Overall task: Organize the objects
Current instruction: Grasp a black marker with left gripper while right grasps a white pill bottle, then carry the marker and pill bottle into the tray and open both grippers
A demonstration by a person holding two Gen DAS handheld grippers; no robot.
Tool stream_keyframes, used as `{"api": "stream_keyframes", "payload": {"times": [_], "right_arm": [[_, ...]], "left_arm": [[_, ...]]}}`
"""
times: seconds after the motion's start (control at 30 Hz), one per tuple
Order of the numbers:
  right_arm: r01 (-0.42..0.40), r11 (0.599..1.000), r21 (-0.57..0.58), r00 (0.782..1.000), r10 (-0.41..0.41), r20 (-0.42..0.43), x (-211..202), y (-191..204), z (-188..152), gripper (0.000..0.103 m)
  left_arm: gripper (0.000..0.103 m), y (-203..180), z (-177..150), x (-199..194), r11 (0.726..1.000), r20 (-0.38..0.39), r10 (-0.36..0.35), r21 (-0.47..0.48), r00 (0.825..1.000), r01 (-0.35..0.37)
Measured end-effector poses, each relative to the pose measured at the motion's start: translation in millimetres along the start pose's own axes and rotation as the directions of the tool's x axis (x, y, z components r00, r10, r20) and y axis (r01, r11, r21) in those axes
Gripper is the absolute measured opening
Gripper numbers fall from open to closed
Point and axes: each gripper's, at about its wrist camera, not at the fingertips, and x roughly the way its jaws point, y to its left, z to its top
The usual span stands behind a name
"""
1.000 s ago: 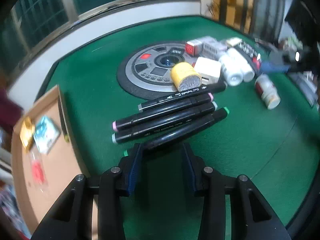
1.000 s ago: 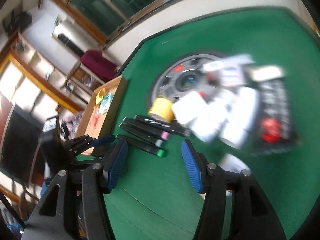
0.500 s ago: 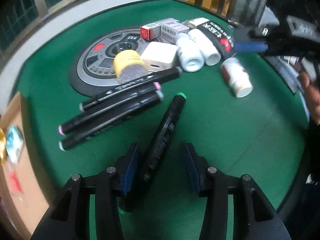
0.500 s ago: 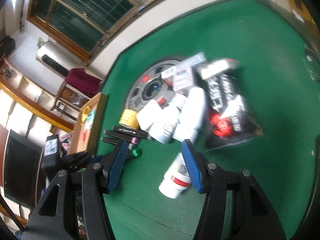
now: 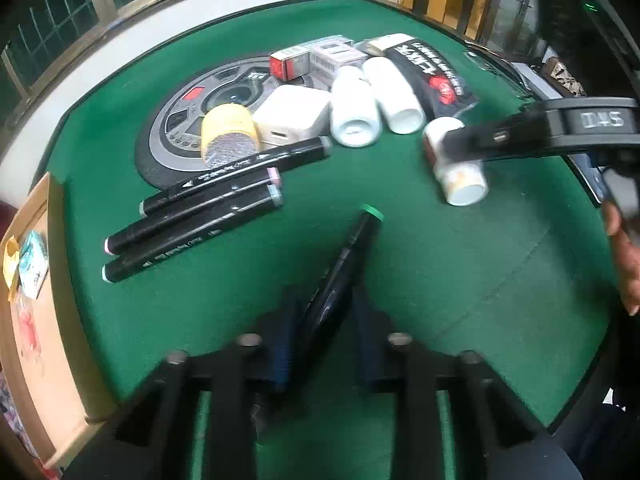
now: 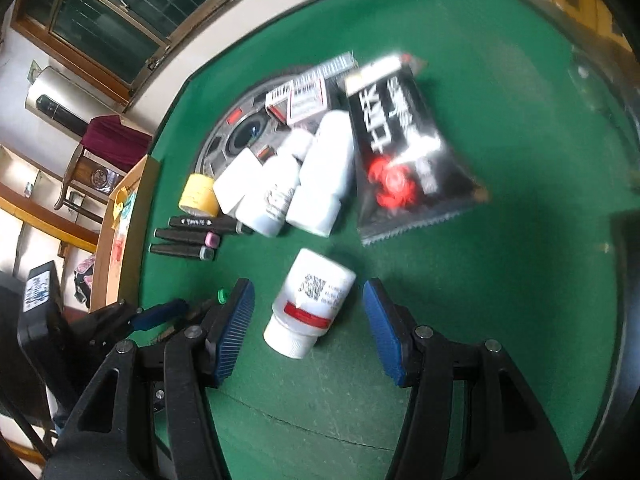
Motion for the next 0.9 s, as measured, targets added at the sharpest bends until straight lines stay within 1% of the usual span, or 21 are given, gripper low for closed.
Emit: {"api": "stream_keyframes", "payload": {"times": [0.03, 0.07, 0.13, 0.2, 0.23, 0.27, 0.3, 0.37, 0.43, 0.47, 0.5, 0.53, 0.57, 0.6, 0.63, 0.7, 0.73, 0.83, 0.9], "right_arm": [[0.006, 1.000, -0.010, 1.000, -0.006, 0.001, 2, 2, -1, 0.055], [0.014, 1.000, -0.027, 1.000, -0.013, 0.020, 2, 4, -1, 0.055], [0.060, 0.995, -0.074, 0.997, -0.056, 0.052, 4, 11, -2, 0.055], [0.114, 0.982, -0.150, 0.991, -0.100, 0.094, 5, 19, -7, 0.054], [0.144, 0.970, -0.198, 0.987, -0.125, 0.105, 7, 26, -10, 0.049], [0.162, 0.955, -0.247, 0.985, -0.139, 0.105, 10, 32, -14, 0.035], [0.171, 0.947, -0.273, 0.984, -0.147, 0.104, 12, 37, -17, 0.031], [0.198, 0.926, -0.323, 0.978, -0.167, 0.123, 12, 44, -22, 0.031], [0.199, 0.922, -0.332, 0.978, -0.164, 0.130, 11, 46, -23, 0.031], [0.202, 0.922, -0.331, 0.977, -0.168, 0.129, 10, 45, -22, 0.031], [0.203, 0.923, -0.328, 0.977, -0.170, 0.125, 12, 44, -22, 0.031], [0.193, 0.929, -0.316, 0.979, -0.162, 0.122, 11, 42, -21, 0.031], [0.185, 0.932, -0.311, 0.981, -0.155, 0.118, 10, 40, -20, 0.031], [0.181, 0.933, -0.311, 0.981, -0.151, 0.119, 11, 42, -20, 0.031], [0.178, 0.935, -0.308, 0.982, -0.147, 0.122, 11, 42, -20, 0.031], [0.162, 0.939, -0.303, 0.984, -0.129, 0.125, 10, 44, -20, 0.031], [0.157, 0.942, -0.297, 0.984, -0.123, 0.131, 8, 44, -20, 0.031], [0.136, 0.951, -0.278, 0.985, -0.100, 0.142, 3, 42, -18, 0.031], [0.126, 0.952, -0.277, 0.985, -0.088, 0.148, 1, 44, -19, 0.032]], "left_arm": [[0.017, -2, -2, 0, 1.000, 0.008, 0.016, 0.001, 1.000, -0.016], [0.016, -4, -4, -2, 1.000, 0.016, 0.031, 0.001, 0.999, -0.031], [0.013, -5, -9, -4, 0.999, 0.026, 0.037, -0.022, 0.999, -0.036], [0.012, -6, -8, -2, 0.998, 0.035, 0.042, -0.045, 0.999, -0.040], [0.012, -7, -11, -4, 0.998, 0.046, 0.044, -0.054, 0.998, -0.042], [0.012, -6, -10, -3, 0.997, 0.050, 0.040, -0.064, 0.998, -0.037], [0.012, -3, -9, -2, 0.996, 0.051, 0.030, -0.081, 0.998, -0.026], [0.012, 0, -6, -1, 0.995, 0.044, 0.020, -0.095, 0.999, -0.016], [0.014, 2, 2, 5, 0.994, 0.026, 0.033, -0.102, 0.999, -0.030], [0.020, 2, 6, 8, 0.994, 0.017, 0.048, -0.102, 0.999, -0.046], [0.024, -1, 9, 9, 0.993, 0.009, 0.088, -0.085, 0.996, -0.087], [0.026, -2, 11, 11, 0.991, 0.010, 0.108, -0.076, 0.994, -0.107], [0.025, -3, 12, 12, 0.990, 0.021, 0.116, -0.079, 0.993, -0.114], [0.021, -3, 12, 13, 0.990, 0.031, 0.114, -0.084, 0.993, -0.111], [0.012, -4, 10, 13, 0.992, 0.042, 0.086, -0.094, 0.995, -0.082], [0.012, -3, 8, 12, 0.989, 0.060, 0.093, -0.118, 0.994, -0.086], [0.012, -1, 6, 11, 0.988, 0.067, 0.084, -0.139, 0.994, -0.074], [0.012, 12, 0, 7, 0.980, 0.077, 0.017, -0.198, 0.997, -0.001], [0.012, 20, -3, 0, 0.973, 0.104, -0.003, -0.228, 0.995, 0.027]]}}
